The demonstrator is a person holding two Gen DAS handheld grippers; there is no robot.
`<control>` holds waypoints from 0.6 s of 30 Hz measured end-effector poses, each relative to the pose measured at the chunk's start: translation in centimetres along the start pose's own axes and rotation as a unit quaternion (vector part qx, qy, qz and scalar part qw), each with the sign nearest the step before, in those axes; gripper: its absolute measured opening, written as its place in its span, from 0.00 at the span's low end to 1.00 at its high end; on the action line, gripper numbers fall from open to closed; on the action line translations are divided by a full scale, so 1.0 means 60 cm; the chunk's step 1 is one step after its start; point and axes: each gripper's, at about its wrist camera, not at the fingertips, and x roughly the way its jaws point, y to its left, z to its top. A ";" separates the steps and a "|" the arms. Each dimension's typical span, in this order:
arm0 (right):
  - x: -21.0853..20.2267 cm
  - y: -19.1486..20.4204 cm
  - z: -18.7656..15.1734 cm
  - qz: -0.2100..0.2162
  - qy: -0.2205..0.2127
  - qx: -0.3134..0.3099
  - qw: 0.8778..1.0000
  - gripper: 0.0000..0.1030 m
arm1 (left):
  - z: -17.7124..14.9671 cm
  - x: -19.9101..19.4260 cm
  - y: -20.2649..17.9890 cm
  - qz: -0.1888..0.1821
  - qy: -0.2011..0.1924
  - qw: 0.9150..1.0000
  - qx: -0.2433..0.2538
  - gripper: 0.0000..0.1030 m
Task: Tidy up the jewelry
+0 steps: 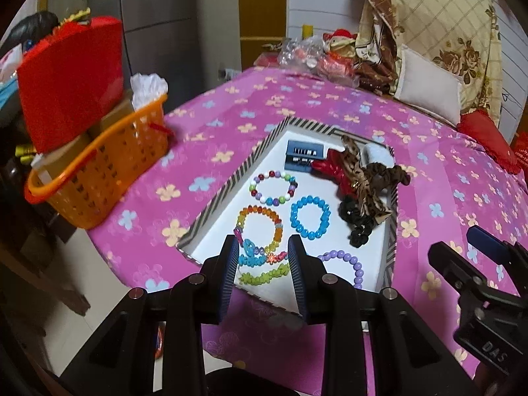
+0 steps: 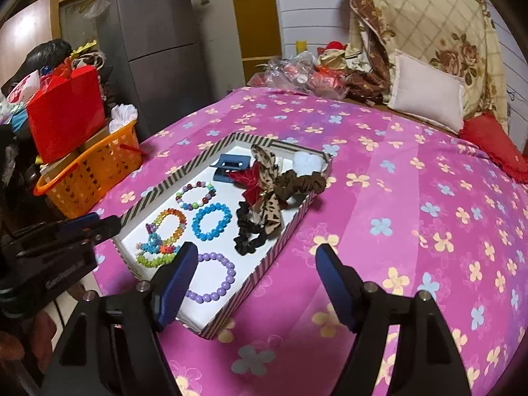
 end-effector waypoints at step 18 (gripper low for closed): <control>-0.011 -0.012 0.008 -0.004 -0.007 0.021 1.000 0.81 | -0.006 -0.041 -0.011 0.011 -0.042 0.999 0.010 0.25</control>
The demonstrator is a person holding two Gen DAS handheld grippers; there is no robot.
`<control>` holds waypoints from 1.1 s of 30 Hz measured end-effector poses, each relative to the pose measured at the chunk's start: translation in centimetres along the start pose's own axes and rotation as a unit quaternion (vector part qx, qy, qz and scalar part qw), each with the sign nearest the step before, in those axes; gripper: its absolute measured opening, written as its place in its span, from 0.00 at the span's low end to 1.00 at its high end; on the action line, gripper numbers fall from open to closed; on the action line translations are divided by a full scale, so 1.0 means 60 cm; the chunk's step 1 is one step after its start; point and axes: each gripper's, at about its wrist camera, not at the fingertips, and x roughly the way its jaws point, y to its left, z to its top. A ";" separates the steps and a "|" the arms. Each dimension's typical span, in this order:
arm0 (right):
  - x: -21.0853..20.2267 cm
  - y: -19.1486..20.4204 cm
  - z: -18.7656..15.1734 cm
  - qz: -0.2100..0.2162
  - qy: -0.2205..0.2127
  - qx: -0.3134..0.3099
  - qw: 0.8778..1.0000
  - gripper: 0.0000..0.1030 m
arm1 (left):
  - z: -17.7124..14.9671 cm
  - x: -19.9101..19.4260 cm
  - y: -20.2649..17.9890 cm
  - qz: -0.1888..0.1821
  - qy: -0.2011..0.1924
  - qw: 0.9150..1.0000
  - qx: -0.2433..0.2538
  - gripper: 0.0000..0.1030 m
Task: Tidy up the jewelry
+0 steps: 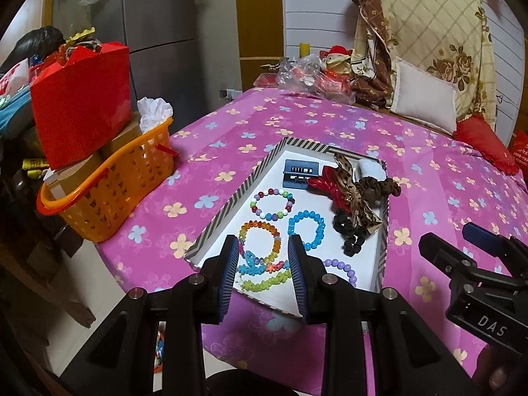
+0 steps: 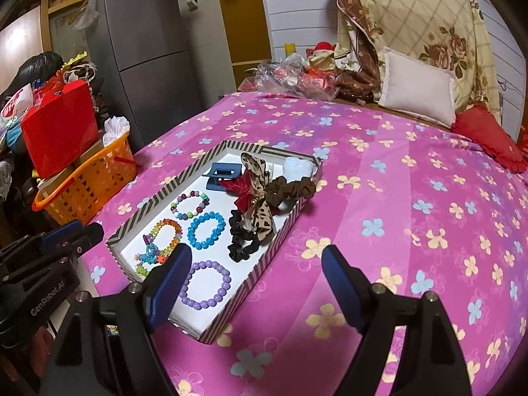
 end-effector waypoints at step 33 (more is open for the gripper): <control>0.018 0.014 -0.019 0.004 0.024 -0.009 1.000 0.86 | -0.017 0.005 0.010 0.024 0.006 0.999 -0.024 0.25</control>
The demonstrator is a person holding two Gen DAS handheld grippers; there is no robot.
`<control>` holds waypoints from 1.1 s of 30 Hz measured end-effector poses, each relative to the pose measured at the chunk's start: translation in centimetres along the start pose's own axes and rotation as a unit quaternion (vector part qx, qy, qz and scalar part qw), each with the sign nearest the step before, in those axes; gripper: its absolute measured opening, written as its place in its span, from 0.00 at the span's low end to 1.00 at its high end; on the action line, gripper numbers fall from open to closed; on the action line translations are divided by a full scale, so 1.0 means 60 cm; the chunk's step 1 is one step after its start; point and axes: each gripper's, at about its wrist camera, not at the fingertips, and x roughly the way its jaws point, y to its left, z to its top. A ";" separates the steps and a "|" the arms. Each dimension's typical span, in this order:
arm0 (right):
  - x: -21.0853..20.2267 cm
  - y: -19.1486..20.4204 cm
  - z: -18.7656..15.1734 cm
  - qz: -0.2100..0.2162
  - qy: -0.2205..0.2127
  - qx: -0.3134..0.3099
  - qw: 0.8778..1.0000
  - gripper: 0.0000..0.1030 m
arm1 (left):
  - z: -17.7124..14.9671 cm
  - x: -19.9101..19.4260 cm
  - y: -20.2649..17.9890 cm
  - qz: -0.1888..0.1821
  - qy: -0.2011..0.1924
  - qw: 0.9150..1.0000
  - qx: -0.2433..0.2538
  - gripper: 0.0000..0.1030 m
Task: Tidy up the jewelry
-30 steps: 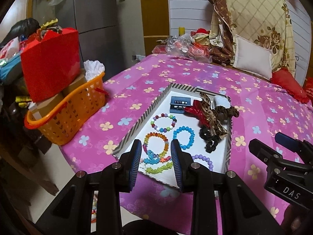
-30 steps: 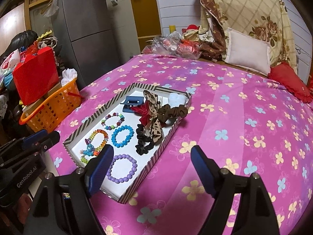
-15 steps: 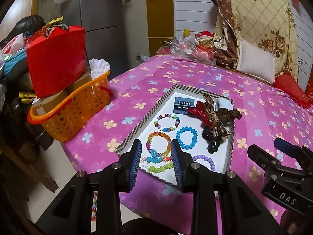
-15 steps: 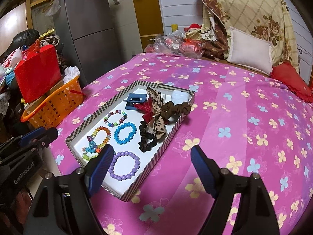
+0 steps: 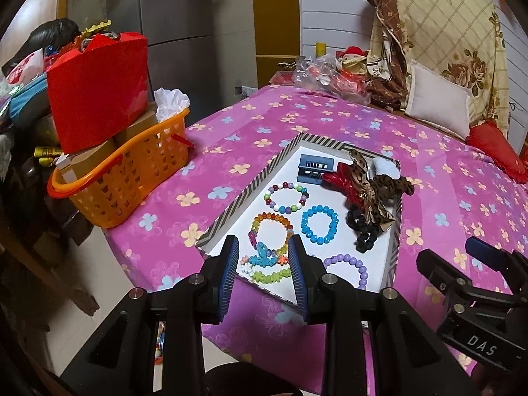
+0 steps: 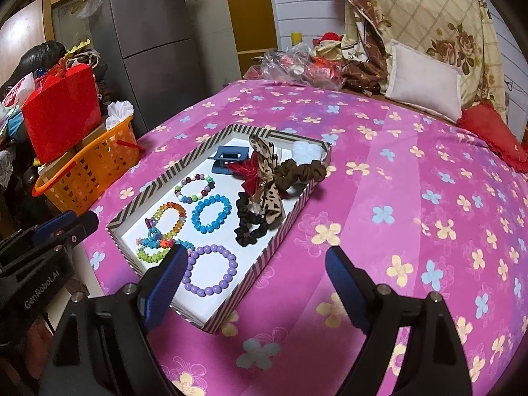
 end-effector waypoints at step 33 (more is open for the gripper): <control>-0.048 -0.010 0.035 -0.011 -0.031 0.004 0.999 0.87 | 0.034 -0.047 -0.010 -0.001 -0.029 1.000 0.005 0.25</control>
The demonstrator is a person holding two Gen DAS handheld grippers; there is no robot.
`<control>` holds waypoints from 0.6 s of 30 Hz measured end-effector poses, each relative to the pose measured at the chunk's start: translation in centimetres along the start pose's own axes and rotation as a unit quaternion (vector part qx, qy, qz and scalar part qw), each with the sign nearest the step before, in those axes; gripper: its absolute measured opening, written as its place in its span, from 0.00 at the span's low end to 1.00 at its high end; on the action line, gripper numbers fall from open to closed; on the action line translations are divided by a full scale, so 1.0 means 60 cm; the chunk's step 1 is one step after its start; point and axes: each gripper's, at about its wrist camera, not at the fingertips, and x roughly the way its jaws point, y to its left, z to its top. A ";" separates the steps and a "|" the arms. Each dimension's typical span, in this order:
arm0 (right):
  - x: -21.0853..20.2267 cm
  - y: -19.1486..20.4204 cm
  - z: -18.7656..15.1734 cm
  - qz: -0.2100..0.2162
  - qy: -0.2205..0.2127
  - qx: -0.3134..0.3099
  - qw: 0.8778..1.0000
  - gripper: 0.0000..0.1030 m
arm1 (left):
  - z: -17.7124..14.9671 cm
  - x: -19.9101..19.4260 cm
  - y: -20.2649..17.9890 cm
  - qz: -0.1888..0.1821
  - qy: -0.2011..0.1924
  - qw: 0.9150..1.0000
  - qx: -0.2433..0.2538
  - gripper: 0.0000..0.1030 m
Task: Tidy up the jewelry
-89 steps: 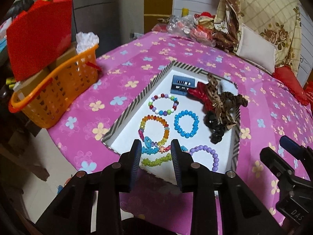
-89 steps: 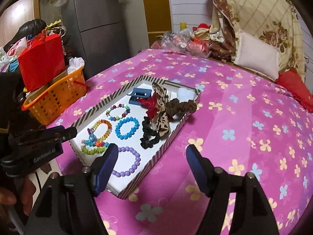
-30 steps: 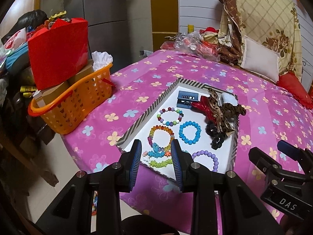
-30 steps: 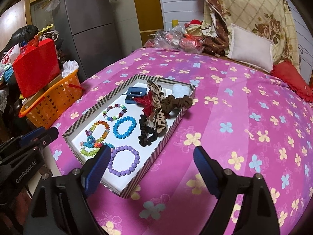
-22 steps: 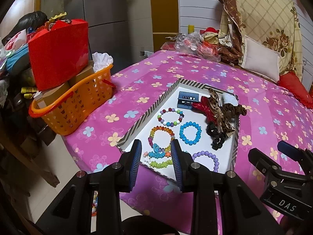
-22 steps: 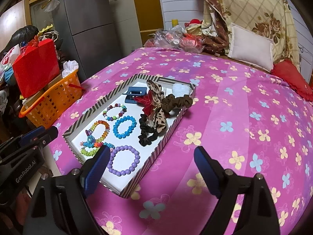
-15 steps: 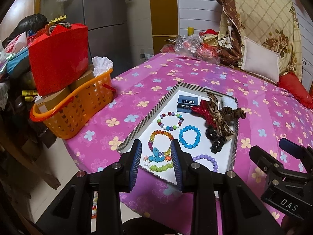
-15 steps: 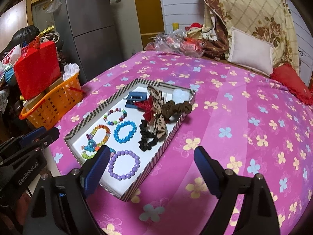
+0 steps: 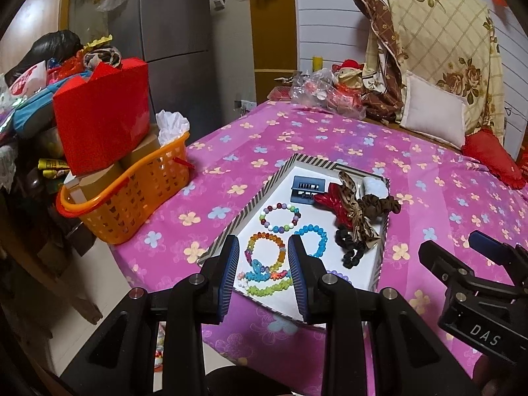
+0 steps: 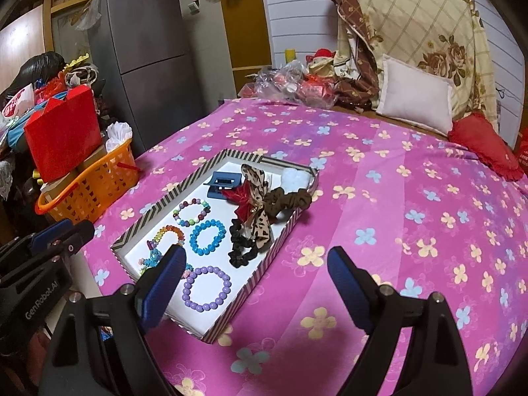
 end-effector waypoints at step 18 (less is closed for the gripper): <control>0.000 0.005 -0.006 0.005 0.006 -0.006 1.000 0.88 | -0.005 -0.006 -0.004 0.003 0.001 1.000 -0.001 0.25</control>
